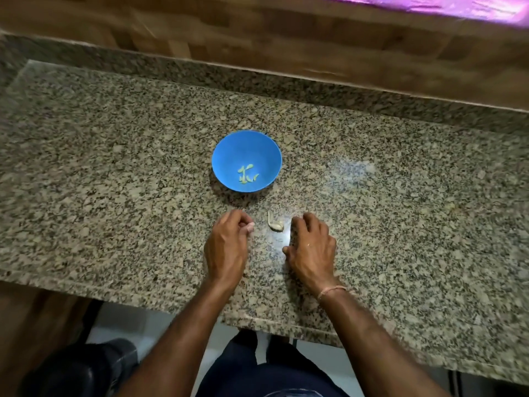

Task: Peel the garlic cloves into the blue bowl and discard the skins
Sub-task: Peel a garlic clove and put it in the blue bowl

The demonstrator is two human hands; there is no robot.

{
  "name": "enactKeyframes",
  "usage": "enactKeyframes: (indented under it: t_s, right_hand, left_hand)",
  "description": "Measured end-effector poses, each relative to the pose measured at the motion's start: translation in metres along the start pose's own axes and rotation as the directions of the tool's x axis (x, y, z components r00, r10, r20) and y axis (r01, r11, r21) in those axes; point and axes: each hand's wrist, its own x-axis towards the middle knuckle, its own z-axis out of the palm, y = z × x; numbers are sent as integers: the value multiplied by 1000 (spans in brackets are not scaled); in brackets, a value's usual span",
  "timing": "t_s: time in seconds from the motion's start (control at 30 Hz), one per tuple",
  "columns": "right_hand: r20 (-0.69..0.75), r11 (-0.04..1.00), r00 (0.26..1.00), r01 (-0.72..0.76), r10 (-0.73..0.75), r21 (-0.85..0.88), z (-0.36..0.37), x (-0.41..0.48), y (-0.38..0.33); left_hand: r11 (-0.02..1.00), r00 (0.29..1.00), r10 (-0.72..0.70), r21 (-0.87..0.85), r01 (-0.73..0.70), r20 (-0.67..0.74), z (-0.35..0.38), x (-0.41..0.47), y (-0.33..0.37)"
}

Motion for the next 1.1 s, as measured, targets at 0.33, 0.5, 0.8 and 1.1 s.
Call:
enactKeyframes:
  t_s: [0.33, 0.5, 0.8, 1.1]
  right_hand:
    - [-56, 999, 997, -43, 45, 25, 4, 1, -4]
    - [-84, 996, 995, -42, 48, 78, 7, -2, -2]
    - [-286, 935, 952, 4, 104, 355, 3, -18, 17]
    - [-110, 465, 981, 25, 158, 885, -42, -31, 28]
  left_hand:
    - [983, 982, 151, 123, -137, -113, -19, 110, 22]
    - [892, 887, 452, -46, -450, 97, 8, 41, 10]
    - [960, 937, 180, -263, -101, 298, 54, 23, 2]
    - [152, 734, -93, -719, 678, 673, 35, -7, 48]
